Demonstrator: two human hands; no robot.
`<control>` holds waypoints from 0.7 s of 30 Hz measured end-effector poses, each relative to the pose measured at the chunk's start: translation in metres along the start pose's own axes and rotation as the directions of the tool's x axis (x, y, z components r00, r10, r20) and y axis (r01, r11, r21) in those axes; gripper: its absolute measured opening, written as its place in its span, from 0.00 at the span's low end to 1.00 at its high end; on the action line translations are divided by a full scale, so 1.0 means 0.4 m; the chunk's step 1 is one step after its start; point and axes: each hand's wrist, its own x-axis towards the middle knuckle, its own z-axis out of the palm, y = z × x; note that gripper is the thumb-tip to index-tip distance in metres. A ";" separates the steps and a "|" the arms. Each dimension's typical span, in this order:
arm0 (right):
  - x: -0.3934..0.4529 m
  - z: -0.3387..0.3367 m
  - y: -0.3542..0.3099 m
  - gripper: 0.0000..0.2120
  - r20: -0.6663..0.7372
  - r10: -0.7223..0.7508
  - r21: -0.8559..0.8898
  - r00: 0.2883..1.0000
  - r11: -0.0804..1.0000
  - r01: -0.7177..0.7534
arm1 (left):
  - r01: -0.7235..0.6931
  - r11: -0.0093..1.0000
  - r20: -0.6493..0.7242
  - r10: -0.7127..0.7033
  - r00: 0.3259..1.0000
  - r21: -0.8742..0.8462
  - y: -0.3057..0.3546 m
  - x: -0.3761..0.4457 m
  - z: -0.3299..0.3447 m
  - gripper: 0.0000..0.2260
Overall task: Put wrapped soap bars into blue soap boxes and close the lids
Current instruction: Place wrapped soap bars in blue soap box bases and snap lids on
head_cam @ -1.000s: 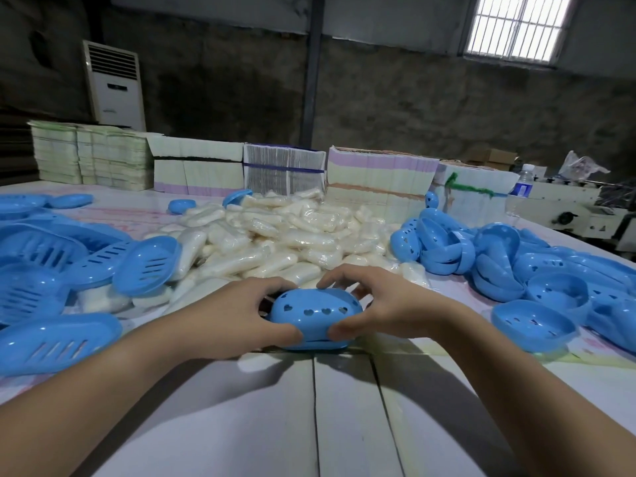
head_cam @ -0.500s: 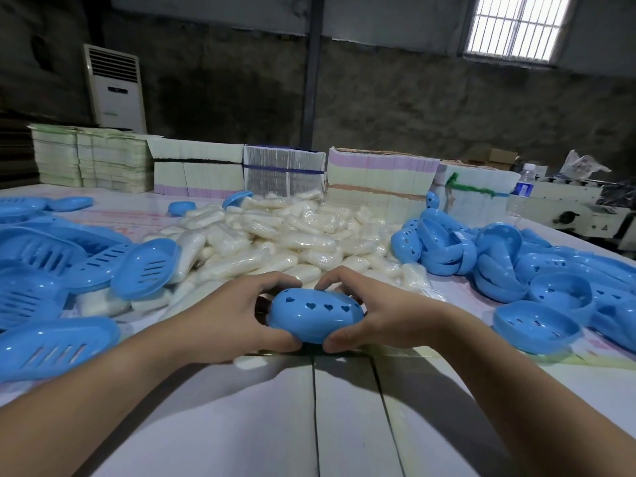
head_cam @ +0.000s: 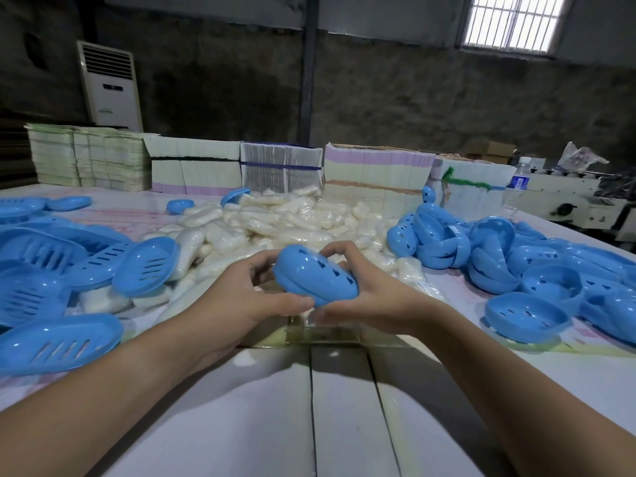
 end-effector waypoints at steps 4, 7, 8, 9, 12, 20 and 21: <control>0.005 0.013 -0.008 0.36 -0.046 -0.023 0.009 0.999 1.000 0.024 | 0.040 0.978 0.026 -0.035 0.999 -0.204 0.011 -0.003 0.011 0.27; 0.010 0.024 -0.004 0.38 -0.062 -0.034 -0.012 0.997 0.999 0.034 | 0.049 0.958 0.029 -0.042 0.999 -0.284 0.013 -0.007 0.013 0.25; 0.013 0.026 -0.002 0.38 -0.078 -0.039 -0.015 0.996 0.999 0.038 | 0.045 0.954 0.026 -0.039 0.999 -0.296 0.014 -0.007 0.013 0.25; 0.017 0.026 0.000 0.39 -0.092 -0.044 -0.018 0.995 0.999 0.043 | 0.037 0.954 0.019 -0.032 0.999 -0.299 0.014 -0.006 0.013 0.25; 0.022 0.025 0.001 0.35 -0.114 -0.066 -0.032 0.991 0.997 0.063 | 0.008 0.948 -0.025 -0.017 1.000 -0.317 0.015 -0.003 0.010 0.25; 0.010 0.011 0.003 0.32 -0.057 -0.014 -0.095 0.998 0.995 0.008 | 0.025 0.943 -0.053 -0.045 0.998 -0.332 0.008 -0.001 0.015 0.27; 0.008 0.011 0.003 0.31 -0.051 -0.014 -0.102 0.999 0.995 0.009 | 0.028 0.944 -0.048 -0.047 0.998 -0.329 0.009 -0.001 0.014 0.27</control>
